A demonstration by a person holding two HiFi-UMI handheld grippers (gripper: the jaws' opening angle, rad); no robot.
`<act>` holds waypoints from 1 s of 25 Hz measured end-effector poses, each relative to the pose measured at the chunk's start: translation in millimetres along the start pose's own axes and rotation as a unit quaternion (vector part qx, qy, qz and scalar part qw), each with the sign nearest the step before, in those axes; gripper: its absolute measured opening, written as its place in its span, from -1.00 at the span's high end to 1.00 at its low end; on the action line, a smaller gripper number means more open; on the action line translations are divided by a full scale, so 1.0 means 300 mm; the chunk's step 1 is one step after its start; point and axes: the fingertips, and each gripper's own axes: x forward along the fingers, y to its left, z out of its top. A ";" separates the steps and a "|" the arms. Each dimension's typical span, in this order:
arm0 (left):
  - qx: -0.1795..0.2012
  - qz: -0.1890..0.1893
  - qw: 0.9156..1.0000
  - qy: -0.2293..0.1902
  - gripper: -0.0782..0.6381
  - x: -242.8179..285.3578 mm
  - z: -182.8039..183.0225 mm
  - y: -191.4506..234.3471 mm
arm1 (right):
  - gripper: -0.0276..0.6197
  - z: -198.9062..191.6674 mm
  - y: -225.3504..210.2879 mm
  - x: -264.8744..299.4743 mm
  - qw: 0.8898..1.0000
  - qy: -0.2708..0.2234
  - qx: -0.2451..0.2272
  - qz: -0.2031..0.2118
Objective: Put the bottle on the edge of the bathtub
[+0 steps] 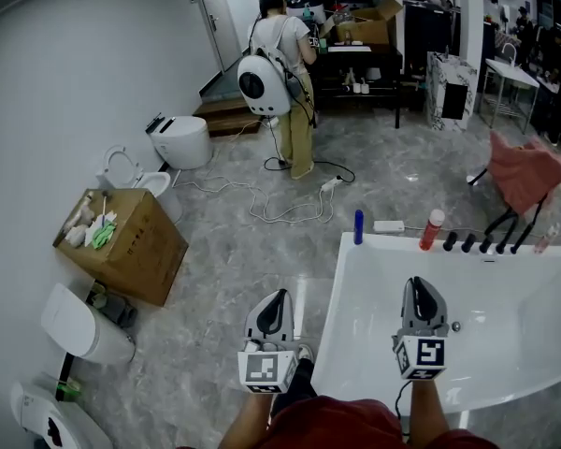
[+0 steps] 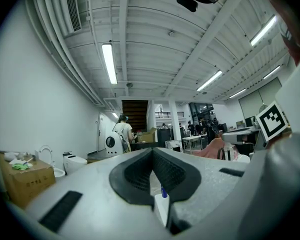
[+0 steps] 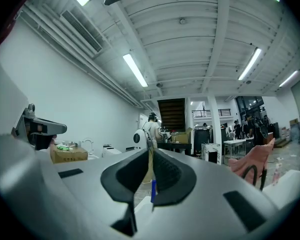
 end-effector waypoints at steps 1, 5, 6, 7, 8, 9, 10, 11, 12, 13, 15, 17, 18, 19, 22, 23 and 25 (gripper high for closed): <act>0.000 0.002 1.000 0.000 0.76 -0.002 0.000 0.005 | 0.89 -0.001 0.004 0.004 1.000 0.004 0.000 -0.001; 0.001 0.008 1.000 0.000 0.77 -0.014 0.001 0.028 | 0.92 0.006 0.020 0.015 1.000 0.008 0.001 0.004; 0.002 0.009 1.000 0.000 0.76 -0.016 0.001 0.031 | 0.92 0.007 0.023 0.018 1.000 0.008 0.000 0.007; 0.003 0.010 1.000 0.002 0.77 -0.018 0.001 0.034 | 0.92 0.008 0.027 0.022 1.000 0.010 0.000 0.009; 0.003 0.011 1.000 0.003 0.77 -0.020 -0.001 0.037 | 0.92 0.010 0.031 0.024 1.000 0.011 0.000 0.010; 0.002 0.012 1.000 0.004 0.77 -0.022 -0.003 0.039 | 0.92 0.012 0.034 0.027 1.000 0.013 0.000 0.011; 0.002 0.012 1.000 0.004 0.76 -0.023 -0.003 0.040 | 0.92 0.013 0.036 0.029 1.000 0.014 -0.001 0.012; 0.001 0.012 1.000 0.004 0.76 -0.023 -0.002 0.040 | 0.92 0.014 0.037 0.031 1.000 0.015 -0.002 0.013; 0.001 0.012 1.000 0.004 0.77 -0.023 -0.001 0.039 | 0.92 0.014 0.039 0.033 1.000 0.014 -0.003 0.015; 0.001 0.012 1.000 0.003 0.77 -0.023 0.000 0.039 | 0.92 0.014 0.040 0.035 1.000 0.013 -0.005 0.017; 0.003 0.012 1.000 0.003 0.76 -0.022 -0.001 0.039 | 0.92 0.017 0.045 0.038 1.000 0.012 -0.009 0.019; 0.004 0.012 1.000 0.004 0.77 -0.022 -0.002 0.039 | 0.92 0.020 0.050 0.042 1.000 0.015 -0.009 0.019; 0.004 0.012 1.000 0.004 0.77 -0.022 -0.001 0.040 | 0.92 0.021 0.052 0.045 1.000 0.016 -0.008 0.020; 0.004 0.012 1.000 0.004 0.76 -0.021 0.001 0.040 | 0.92 0.022 0.055 0.048 1.000 0.017 -0.009 0.022; 0.008 0.008 1.000 0.002 0.76 -0.021 0.007 0.042 | 0.92 0.031 0.063 0.056 0.999 0.016 -0.012 0.029; 0.010 0.007 1.000 0.002 0.77 -0.024 0.006 0.046 | 0.92 0.034 0.067 0.058 0.999 0.017 -0.011 0.030; 0.014 0.011 1.000 0.005 0.76 -0.030 0.004 0.064 | 0.92 0.040 0.073 0.063 0.999 0.017 -0.009 0.032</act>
